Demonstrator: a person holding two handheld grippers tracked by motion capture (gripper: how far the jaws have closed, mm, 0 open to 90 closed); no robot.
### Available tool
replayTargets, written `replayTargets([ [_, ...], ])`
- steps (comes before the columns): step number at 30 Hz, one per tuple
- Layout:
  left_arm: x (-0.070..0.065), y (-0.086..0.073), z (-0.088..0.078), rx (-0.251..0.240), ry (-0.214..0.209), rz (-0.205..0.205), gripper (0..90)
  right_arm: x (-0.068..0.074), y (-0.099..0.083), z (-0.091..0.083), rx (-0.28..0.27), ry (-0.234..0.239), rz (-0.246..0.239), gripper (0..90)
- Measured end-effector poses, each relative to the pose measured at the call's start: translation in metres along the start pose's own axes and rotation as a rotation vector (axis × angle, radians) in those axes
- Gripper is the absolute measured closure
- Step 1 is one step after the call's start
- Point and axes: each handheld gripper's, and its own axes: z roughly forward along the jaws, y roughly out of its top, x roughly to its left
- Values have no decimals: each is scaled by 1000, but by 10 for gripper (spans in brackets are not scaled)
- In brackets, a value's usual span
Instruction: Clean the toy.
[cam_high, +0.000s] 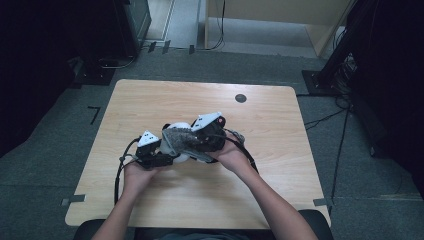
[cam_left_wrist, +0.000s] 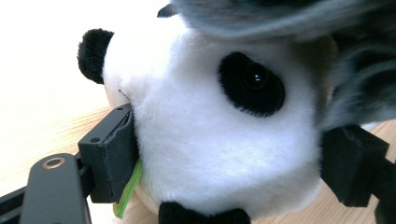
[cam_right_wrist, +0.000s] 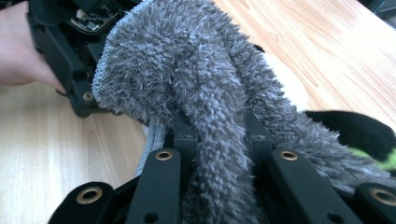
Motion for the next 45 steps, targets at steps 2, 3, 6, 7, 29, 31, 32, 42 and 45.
replayTargets([
  [2, 0, 0, 0, 3, 0, 3, 167, -1, -4, -5, -15, 2, 5, 741],
  [3, 0, 0, 0, 4, -1, 2, 167, -2, -6, -9, -24, 1, 9, 742],
  [6, 1, 1, 0, 6, -4, -1, 167, -4, -12, -19, -37, -18, 24, 744],
  [7, 1, 1, 0, 8, -6, -2, 167, -6, -14, -22, -39, -25, 33, 744],
  [29, 3, 2, 1, 10, -11, 23, 164, -40, -50, -54, -14, -162, 195, 754],
  [31, 2, 2, 1, 7, -10, 22, 162, -40, -49, -56, -34, -157, 197, 755],
  [32, 2, 2, 1, 5, -9, 22, 161, -40, -47, -59, -44, -158, 206, 755],
  [42, -2, 2, 0, 7, 2, 36, 151, -30, -4, -58, -89, -142, 151, 750],
  [45, -2, 2, 0, 8, 2, 41, 151, -29, 10, -44, -77, -123, 139, 747],
])
